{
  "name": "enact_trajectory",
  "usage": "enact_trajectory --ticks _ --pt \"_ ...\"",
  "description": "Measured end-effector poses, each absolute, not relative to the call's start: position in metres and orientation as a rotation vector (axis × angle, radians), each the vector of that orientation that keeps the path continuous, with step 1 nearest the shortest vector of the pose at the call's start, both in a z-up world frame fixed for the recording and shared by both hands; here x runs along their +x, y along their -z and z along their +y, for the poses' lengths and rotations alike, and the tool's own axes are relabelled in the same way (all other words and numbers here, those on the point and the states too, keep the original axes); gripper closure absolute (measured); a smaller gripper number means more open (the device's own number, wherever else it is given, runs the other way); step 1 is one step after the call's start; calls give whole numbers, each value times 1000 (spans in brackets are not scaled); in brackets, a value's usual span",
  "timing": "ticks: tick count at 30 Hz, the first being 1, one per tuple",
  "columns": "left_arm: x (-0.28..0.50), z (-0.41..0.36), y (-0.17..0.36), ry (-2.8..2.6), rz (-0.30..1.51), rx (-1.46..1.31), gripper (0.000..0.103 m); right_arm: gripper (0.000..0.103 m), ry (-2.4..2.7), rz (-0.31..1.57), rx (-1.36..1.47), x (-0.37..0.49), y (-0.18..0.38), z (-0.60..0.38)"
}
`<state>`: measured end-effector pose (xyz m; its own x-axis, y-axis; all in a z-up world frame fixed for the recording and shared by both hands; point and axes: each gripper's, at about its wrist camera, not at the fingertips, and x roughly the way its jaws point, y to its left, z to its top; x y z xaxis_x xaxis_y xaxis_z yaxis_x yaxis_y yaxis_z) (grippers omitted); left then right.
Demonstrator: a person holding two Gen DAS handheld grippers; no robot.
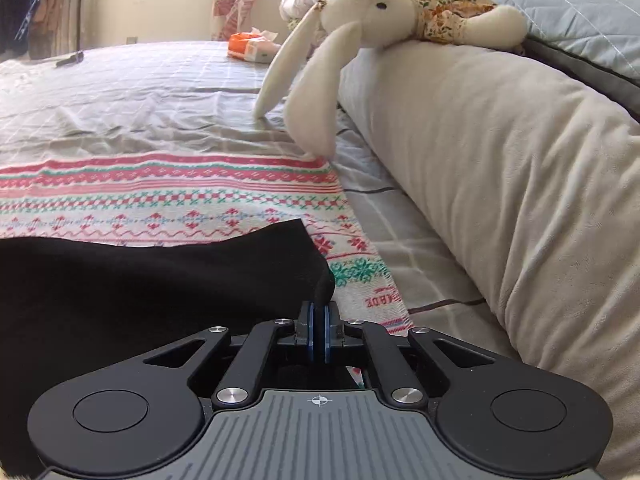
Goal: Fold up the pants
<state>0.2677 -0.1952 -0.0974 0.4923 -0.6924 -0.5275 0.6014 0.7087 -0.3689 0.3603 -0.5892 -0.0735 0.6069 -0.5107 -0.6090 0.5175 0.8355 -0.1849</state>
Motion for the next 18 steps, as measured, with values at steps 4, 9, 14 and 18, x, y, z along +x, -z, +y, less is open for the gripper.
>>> enact_trajectory --ticks 4,9,14,18 --pt "268 -195 98 808 708 -145 0 97 638 698 -81 374 78 -575" --pt "269 -193 98 801 708 -178 0 58 628 717 -80 357 64 -555" --pt "265 -194 94 707 717 -159 0 40 562 742 -120 314 28 -520" --pt "257 -182 83 668 779 -186 0 27 477 757 -116 276 -2 -490"
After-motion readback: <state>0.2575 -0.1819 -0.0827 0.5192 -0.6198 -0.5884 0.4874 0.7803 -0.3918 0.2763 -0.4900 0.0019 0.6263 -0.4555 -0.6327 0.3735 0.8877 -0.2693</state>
